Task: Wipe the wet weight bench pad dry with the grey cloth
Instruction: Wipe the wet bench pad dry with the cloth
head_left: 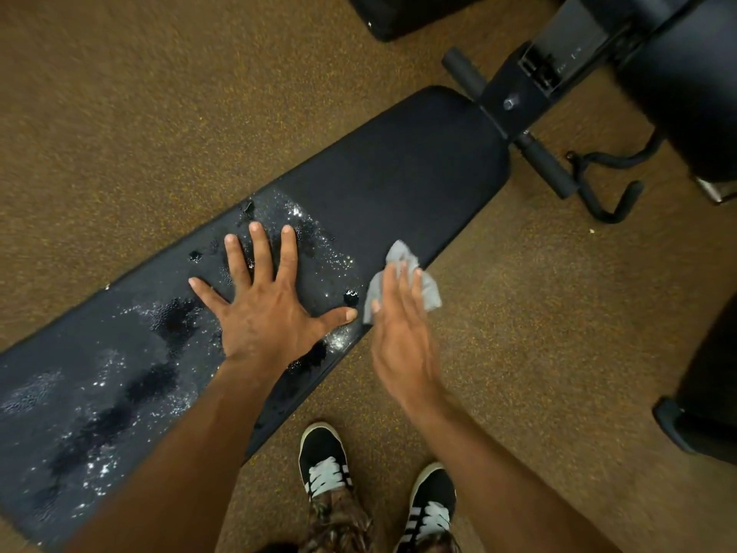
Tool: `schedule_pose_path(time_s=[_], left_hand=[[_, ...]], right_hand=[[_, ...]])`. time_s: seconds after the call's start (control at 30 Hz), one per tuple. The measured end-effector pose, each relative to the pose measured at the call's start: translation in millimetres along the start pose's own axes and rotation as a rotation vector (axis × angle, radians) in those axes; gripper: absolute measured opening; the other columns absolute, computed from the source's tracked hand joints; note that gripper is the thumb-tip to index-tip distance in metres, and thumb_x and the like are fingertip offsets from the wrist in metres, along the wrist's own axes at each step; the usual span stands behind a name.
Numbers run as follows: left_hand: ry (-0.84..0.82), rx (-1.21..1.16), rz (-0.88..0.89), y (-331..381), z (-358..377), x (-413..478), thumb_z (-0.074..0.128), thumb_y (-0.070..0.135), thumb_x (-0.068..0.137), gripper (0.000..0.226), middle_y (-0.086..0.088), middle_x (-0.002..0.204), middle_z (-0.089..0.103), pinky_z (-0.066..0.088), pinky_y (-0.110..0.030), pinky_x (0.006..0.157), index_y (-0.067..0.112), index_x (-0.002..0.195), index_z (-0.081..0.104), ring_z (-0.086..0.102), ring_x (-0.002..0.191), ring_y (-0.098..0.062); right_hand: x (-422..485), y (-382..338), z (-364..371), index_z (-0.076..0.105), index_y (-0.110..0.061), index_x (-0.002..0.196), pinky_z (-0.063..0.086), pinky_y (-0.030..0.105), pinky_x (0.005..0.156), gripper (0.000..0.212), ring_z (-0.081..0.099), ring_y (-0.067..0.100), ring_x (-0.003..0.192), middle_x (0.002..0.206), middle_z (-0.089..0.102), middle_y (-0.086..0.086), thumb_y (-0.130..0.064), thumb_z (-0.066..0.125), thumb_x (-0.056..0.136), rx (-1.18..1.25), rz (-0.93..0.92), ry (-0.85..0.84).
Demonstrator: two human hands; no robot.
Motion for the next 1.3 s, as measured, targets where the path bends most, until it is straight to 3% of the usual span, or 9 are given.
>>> schedule_pose_path(time_s=[0.23, 0.47, 0.63, 0.73, 0.9, 1.03, 1.17, 1.23, 1.3], left_hand=[[-0.013, 0.007, -0.002, -1.2, 2.2, 1.6, 0.019, 0.109, 0.052, 0.135, -0.002, 0.165, -0.028, -0.003, -0.081, 0.107, 0.032, 0.155, -0.023, -0.027, 0.15, -0.034], [-0.006, -0.004, -0.007, 0.0, 0.8, 0.9, 0.024, 0.107, 0.053, 0.135, 0.0, 0.164, -0.03, -0.005, -0.079, 0.107, 0.033, 0.155, -0.024, -0.028, 0.15, -0.032], [-0.015, -0.02, -0.006, -0.3, -0.1, 0.9, 0.023, 0.108, 0.053, 0.136, 0.0, 0.163, -0.032, -0.005, -0.08, 0.108, 0.033, 0.155, -0.024, -0.031, 0.149, -0.031], [-0.021, -0.015, -0.005, -0.3, -0.6, 0.4, 0.02, 0.109, 0.053, 0.134, -0.001, 0.163, -0.033, -0.004, -0.081, 0.108, 0.034, 0.154, -0.026, -0.031, 0.149, -0.032], [-0.033, 0.005, -0.021, -0.7, 0.9, 2.4, 0.015, 0.11, 0.05, 0.134, 0.0, 0.162, -0.034, -0.002, -0.082, 0.108, 0.036, 0.153, -0.029, -0.032, 0.148, -0.032], [-0.037, 0.013, -0.028, -0.8, 2.1, 3.2, 0.018, 0.11, 0.05, 0.134, 0.0, 0.161, -0.036, -0.002, -0.082, 0.108, 0.037, 0.15, -0.033, -0.034, 0.147, -0.031], [-0.031, 0.008, -0.036, -0.4, 2.4, 4.2, 0.02, 0.11, 0.05, 0.134, 0.001, 0.161, -0.036, -0.003, -0.082, 0.108, 0.039, 0.15, -0.033, -0.035, 0.147, -0.031], [-0.031, 0.012, -0.037, -0.3, 2.3, 3.4, 0.021, 0.111, 0.049, 0.135, 0.001, 0.161, -0.036, -0.003, -0.082, 0.108, 0.039, 0.149, -0.034, -0.035, 0.147, -0.031], [-0.027, 0.017, -0.04, -0.6, 1.5, 3.0, 0.022, 0.111, 0.049, 0.136, 0.002, 0.162, -0.035, -0.003, -0.081, 0.108, 0.039, 0.15, -0.033, -0.034, 0.147, -0.03]], right_hand=[[147.7, 89.9, -84.3, 0.017, 0.006, 0.153, 0.013, 0.045, 0.123, 0.052, 0.011, 0.038, 0.151, 0.16, 0.017, 0.027, -0.013, 0.031, 0.107, -0.168, 0.131, 0.176], [177.3, 106.8, -96.1, 0.016, -0.005, 0.156, 0.012, 0.044, 0.123, 0.054, 0.006, 0.034, 0.152, 0.164, 0.015, 0.017, -0.028, 0.024, 0.109, -0.113, 0.136, 0.201], [120.3, 91.1, -80.0, 0.014, -0.012, 0.158, 0.007, 0.025, 0.118, 0.054, 0.001, 0.021, 0.153, 0.166, 0.007, 0.006, -0.031, 0.025, 0.109, -0.076, 0.046, 0.183], [147.8, 98.9, -89.2, 0.015, -0.007, 0.157, 0.01, 0.037, 0.124, 0.053, 0.001, 0.027, 0.153, 0.165, 0.01, 0.012, -0.028, 0.027, 0.109, -0.133, 0.029, 0.147], [240.7, 100.4, -118.4, 0.037, -0.001, 0.137, 0.037, 0.052, 0.103, 0.038, 0.042, 0.043, 0.128, 0.139, 0.043, 0.025, -0.018, 0.033, 0.104, -0.3, 0.02, 0.175], [275.2, 74.1, -113.7, 0.042, 0.001, 0.128, 0.039, 0.052, 0.098, 0.034, 0.047, 0.043, 0.121, 0.132, 0.046, 0.026, -0.018, 0.033, 0.102, -0.348, -0.092, 0.161], [283.9, 58.1, -97.1, 0.047, -0.001, 0.136, 0.032, 0.041, 0.113, 0.044, 0.044, 0.033, 0.134, 0.139, 0.05, 0.023, -0.025, 0.032, 0.103, -0.37, -0.244, 0.071], [275.8, 35.7, -84.5, 0.065, -0.013, 0.121, 0.041, 0.023, 0.102, 0.036, 0.056, 0.007, 0.118, 0.117, 0.065, -0.002, -0.029, 0.04, 0.102, -0.208, -0.489, 0.034], [254.7, 3.5, -62.3, 0.063, -0.005, 0.128, 0.029, 0.017, 0.11, 0.036, 0.047, -0.005, 0.128, 0.118, 0.064, -0.008, -0.016, 0.041, 0.1, -0.151, -0.522, -0.072]])
Point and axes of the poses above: each hand's wrist, its own x-axis towards the middle knuckle, its own z-axis out of the palm, y = z × x, the point moved 5 cm from there along x, towards the middle knuckle
